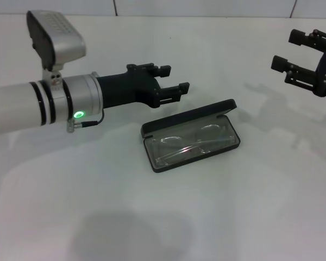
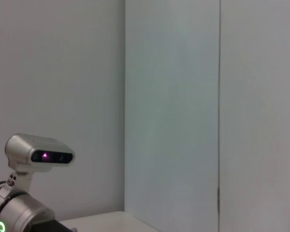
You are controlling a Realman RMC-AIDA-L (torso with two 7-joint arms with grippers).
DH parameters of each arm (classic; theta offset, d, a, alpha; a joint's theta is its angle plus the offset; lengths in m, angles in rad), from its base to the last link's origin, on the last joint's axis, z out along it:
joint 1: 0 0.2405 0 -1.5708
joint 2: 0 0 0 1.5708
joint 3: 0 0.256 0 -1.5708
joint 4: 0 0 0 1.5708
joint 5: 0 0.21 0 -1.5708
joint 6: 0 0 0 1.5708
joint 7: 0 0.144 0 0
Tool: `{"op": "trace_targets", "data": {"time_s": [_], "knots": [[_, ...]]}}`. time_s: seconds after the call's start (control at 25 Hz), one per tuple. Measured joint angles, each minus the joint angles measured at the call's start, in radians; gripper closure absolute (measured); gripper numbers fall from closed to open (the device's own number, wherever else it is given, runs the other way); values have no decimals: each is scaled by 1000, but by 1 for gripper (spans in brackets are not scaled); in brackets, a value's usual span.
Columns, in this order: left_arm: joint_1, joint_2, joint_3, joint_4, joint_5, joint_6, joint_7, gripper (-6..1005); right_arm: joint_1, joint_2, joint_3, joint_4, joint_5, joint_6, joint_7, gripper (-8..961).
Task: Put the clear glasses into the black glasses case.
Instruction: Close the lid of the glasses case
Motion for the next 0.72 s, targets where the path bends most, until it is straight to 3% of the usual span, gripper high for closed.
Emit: {"op": "trace_targets", "data": {"time_s": [0.72], "knots": [[36, -11, 148, -17, -24, -43, 98, 334, 5, 3, -9, 35, -5, 3, -34, 273]]}}
